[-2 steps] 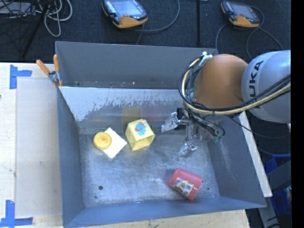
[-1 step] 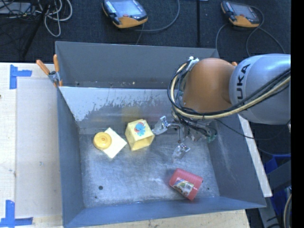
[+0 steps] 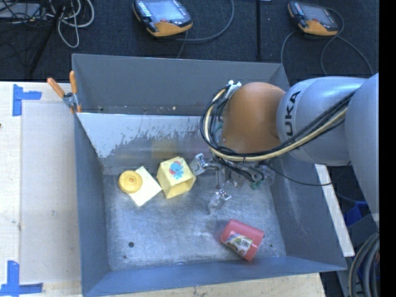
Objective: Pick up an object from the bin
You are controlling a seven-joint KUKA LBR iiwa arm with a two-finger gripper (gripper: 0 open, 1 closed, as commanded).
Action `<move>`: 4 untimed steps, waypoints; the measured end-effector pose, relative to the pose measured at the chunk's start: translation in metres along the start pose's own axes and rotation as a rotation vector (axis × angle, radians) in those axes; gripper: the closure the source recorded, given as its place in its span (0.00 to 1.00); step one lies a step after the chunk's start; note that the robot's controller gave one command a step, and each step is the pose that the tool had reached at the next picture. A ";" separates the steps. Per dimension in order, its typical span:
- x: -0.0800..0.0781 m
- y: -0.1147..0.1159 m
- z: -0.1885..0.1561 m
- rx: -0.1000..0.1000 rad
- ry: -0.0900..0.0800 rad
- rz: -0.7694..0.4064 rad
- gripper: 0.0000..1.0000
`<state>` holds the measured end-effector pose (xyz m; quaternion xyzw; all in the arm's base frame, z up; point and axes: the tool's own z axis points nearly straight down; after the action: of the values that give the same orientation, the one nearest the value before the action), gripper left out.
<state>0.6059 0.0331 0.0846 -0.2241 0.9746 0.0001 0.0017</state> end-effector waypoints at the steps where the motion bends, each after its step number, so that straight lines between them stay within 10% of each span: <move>1: -0.008 0.013 0.009 0.008 -0.001 -0.028 0.00; 4: -0.060 0.088 0.010 0.004 0.003 -0.234 0.00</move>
Offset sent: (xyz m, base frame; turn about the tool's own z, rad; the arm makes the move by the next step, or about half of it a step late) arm 0.0134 0.0908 -0.0146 -0.1976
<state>0.6219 0.1382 0.0750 -0.3364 0.9417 -0.0025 0.0006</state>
